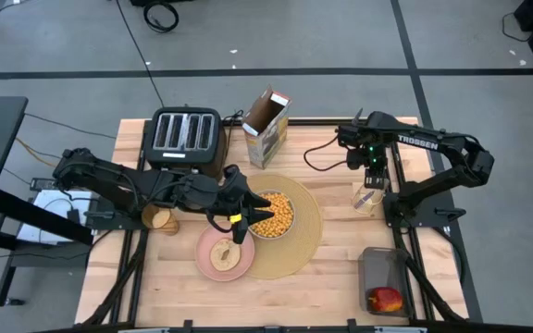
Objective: Arrange a breakfast setting
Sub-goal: Put the purple spoon on the brown placemat to the right of the gray bowl
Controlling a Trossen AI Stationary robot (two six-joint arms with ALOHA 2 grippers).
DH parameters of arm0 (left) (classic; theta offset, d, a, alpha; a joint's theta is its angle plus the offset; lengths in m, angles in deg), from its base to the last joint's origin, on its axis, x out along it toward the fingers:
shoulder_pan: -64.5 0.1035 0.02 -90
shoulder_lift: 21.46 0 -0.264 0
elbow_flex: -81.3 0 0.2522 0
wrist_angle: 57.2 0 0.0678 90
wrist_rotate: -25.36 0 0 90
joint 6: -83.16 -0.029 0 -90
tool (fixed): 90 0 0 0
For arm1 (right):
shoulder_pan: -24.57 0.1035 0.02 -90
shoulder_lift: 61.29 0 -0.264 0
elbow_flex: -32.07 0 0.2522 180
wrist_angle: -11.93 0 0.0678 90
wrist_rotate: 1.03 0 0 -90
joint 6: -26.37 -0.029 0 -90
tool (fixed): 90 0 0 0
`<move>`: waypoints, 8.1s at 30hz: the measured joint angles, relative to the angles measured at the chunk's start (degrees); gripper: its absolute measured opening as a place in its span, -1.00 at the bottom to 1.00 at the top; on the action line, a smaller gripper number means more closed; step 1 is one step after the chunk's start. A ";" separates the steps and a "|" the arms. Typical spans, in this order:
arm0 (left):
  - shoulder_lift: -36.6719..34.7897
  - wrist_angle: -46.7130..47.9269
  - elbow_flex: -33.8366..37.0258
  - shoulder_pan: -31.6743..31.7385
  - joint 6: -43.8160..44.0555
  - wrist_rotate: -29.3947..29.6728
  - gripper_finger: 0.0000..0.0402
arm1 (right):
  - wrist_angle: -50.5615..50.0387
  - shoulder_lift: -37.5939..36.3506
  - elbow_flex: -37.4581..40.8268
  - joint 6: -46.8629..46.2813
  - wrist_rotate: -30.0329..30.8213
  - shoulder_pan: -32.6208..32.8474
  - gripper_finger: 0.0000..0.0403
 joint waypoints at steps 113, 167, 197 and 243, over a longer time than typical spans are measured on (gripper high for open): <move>-2.11 -4.87 -0.02 -1.63 2.17 -0.76 -0.22 | 13.10 11.80 -17.76 1.16 -23.40 21.22 -0.95; -3.72 -6.69 -0.02 -9.06 9.11 1.79 -0.22 | 37.85 29.14 -4.57 28.79 -35.78 13.16 -0.94; -3.69 -6.75 -0.02 -9.06 7.96 2.69 -0.22 | 37.83 26.13 -8.03 28.39 -19.91 15.97 -0.36; -10.36 4.55 0.00 -6.87 -5.97 -1.72 -0.22 | 54.39 25.27 0.81 -91.30 -3.54 38.87 -0.09</move>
